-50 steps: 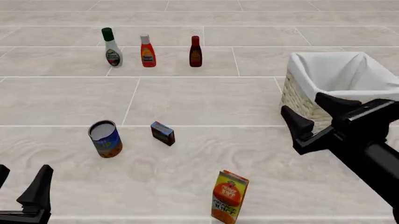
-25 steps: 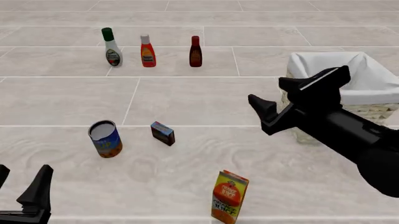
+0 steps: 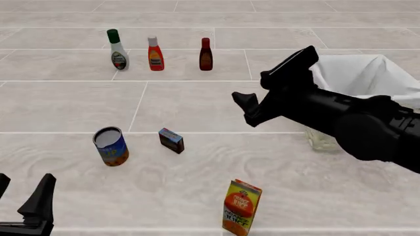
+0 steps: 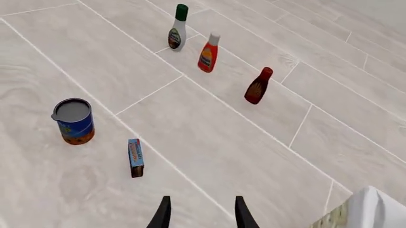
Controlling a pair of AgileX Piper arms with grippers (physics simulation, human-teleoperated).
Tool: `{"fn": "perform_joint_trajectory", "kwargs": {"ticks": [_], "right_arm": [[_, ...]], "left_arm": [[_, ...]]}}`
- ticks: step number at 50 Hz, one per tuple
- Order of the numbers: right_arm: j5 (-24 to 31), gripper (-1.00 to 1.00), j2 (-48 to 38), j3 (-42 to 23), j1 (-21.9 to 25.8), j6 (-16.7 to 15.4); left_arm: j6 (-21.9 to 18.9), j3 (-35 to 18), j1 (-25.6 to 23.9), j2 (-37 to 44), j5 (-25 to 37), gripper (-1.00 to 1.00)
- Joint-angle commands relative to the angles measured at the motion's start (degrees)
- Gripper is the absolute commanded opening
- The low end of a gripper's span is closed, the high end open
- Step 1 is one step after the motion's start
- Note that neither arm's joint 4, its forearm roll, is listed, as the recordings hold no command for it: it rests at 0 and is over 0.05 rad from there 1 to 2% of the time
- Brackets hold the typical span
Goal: Pick the chocolate pudding and place it in the basket.
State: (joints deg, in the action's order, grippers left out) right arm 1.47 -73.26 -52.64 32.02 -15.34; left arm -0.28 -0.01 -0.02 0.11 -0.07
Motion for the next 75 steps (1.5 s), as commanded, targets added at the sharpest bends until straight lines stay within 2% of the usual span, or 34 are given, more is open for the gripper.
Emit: {"fn": "perform_joint_trajectory", "kwargs": {"ticks": [1,9,11,15,29,30,36,37,38,46,52,64,75], "right_arm": [[4.0,1.0,-5.3,-6.1,1.7,-1.1],[6.3,1.0,-9.3,-10.2,2.3,-1.6],[7.8,1.0,-10.5,-11.9,2.7,-0.9],[10.0,1.0,-12.8,-14.6,4.0,-1.6],[17.1,1.0,-19.3,-23.8,7.3,-0.1],[17.8,1.0,-20.4,-24.4,7.7,-1.0],[19.8,1.0,-23.7,-27.3,8.6,-1.4],[20.2,1.0,-24.5,-27.8,8.4,-2.5],[20.3,1.0,-25.3,-28.3,7.9,-3.4],[21.9,1.0,-28.8,-31.8,9.1,-1.2],[23.2,1.0,-31.6,-34.7,8.1,-0.4],[22.5,1.0,-34.5,-36.3,8.9,1.4],[19.8,1.0,-36.3,-34.7,9.8,2.8]], "left_arm": [[0.1,0.0,0.0,0.0,0.0,1.0],[0.1,0.0,0.0,0.0,0.0,1.0],[0.1,0.0,0.0,0.0,0.0,1.0],[0.1,0.0,0.0,0.0,0.0,1.0],[0.1,0.0,0.0,0.0,0.0,1.0],[0.1,0.0,0.0,0.0,0.0,1.0],[0.1,0.0,0.0,0.0,0.0,1.0],[0.1,0.0,0.0,0.0,0.0,1.0],[0.1,0.0,0.0,0.0,0.0,1.0],[0.1,0.0,0.0,0.1,-0.1,1.0],[0.1,0.0,0.0,0.1,-0.1,1.0],[0.1,0.0,0.0,0.1,0.0,1.0],[0.1,0.0,0.0,0.0,0.0,1.0]]}}
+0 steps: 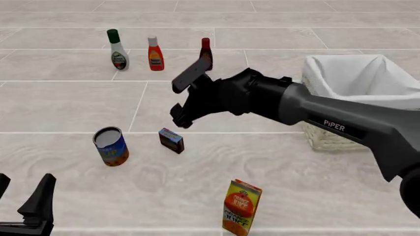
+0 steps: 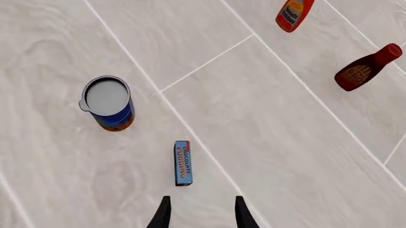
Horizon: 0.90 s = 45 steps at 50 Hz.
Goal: Pick the chocolate pudding and place it in the basket.
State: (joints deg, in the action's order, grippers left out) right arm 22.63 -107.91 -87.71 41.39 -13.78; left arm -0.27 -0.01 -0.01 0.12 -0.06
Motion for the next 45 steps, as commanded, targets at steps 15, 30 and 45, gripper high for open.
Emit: {"fn": "perform_joint_trajectory", "kwargs": {"ticks": [15,30,45], "right_arm": [[-2.9,1.0,-4.6,0.1,0.4,1.9],[-3.5,1.0,-8.3,-1.3,-0.2,1.9],[-3.4,1.0,-11.2,-3.2,-0.8,1.7]], "left_arm": [[0.1,0.0,0.0,0.0,0.0,1.0],[0.1,0.0,0.0,0.0,0.0,1.0],[0.1,0.0,0.0,0.0,0.0,1.0]]}}
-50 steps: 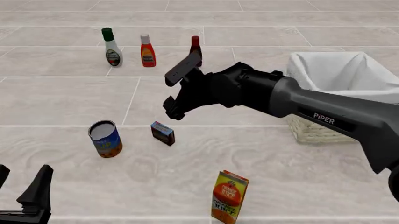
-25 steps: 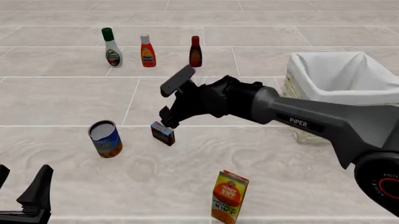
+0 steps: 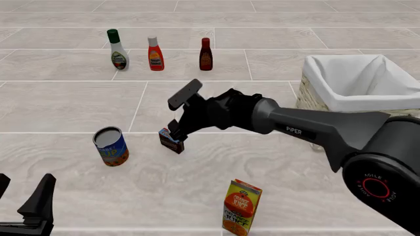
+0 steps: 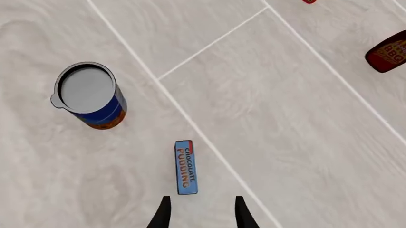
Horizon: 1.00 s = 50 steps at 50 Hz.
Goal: Pick the chocolate pudding and place it in the basket.
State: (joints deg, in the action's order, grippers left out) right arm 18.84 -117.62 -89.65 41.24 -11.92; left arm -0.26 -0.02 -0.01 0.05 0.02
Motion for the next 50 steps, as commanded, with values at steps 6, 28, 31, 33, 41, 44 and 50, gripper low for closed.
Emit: {"fn": "perform_joint_trajectory", "kwargs": {"ticks": [6,28,31,33,41,44,50], "right_arm": [[0.1,1.0,-2.3,-1.4,-0.6,0.0],[-0.1,1.0,-5.1,-2.6,0.3,0.3],[-0.2,1.0,-5.5,-2.7,0.6,0.3],[-0.3,1.0,-5.7,-2.8,0.9,0.5],[-0.2,1.0,-6.6,-3.5,1.0,0.4],[-0.2,1.0,-7.2,-3.9,0.8,0.4],[-0.4,1.0,-8.1,-4.4,1.0,0.5]], "left_arm": [[0.1,0.0,0.0,0.0,0.0,1.0],[0.1,0.0,0.0,0.0,0.0,1.0],[0.1,0.0,0.0,0.0,0.0,1.0],[0.1,0.0,0.0,0.0,0.0,1.0],[0.1,0.0,0.0,0.0,0.0,1.0],[0.1,0.0,0.0,0.0,0.0,1.0],[0.1,0.0,0.0,0.0,0.0,1.0]]}}
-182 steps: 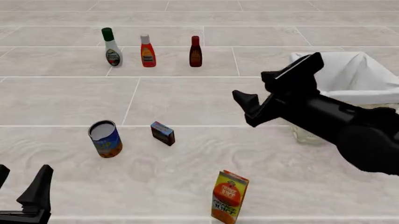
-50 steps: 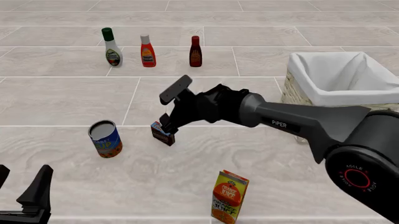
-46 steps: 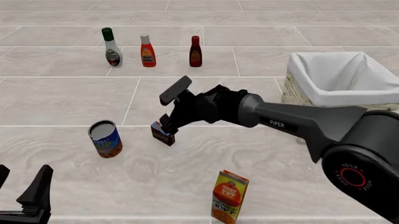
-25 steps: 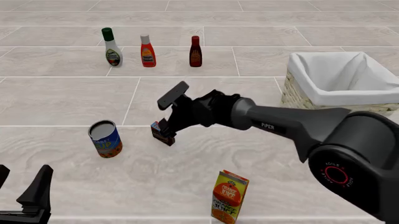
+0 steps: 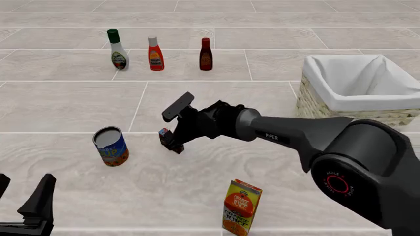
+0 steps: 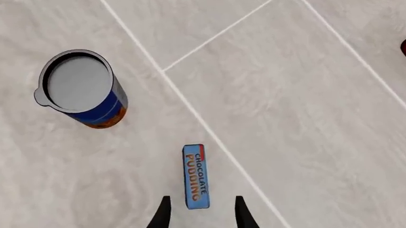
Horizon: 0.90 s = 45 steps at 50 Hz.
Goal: Pick the chocolate pudding and place it in the basket.
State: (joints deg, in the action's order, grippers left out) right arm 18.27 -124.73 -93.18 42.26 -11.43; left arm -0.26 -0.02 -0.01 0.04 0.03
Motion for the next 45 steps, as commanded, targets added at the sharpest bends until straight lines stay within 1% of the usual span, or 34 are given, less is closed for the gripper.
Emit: {"fn": "perform_joint_trajectory", "kwargs": {"ticks": [1,14,45], "right_arm": [[0.2,1.0,-1.0,-0.9,0.0,0.0],[-0.5,1.0,-2.2,-1.5,0.2,0.6],[-0.8,1.0,-5.9,-3.6,0.1,0.8]], "left_arm": [[0.1,0.0,0.0,0.0,0.0,1.0],[0.1,0.0,0.0,0.0,0.0,1.0],[0.1,0.0,0.0,0.0,0.0,1.0]]}}
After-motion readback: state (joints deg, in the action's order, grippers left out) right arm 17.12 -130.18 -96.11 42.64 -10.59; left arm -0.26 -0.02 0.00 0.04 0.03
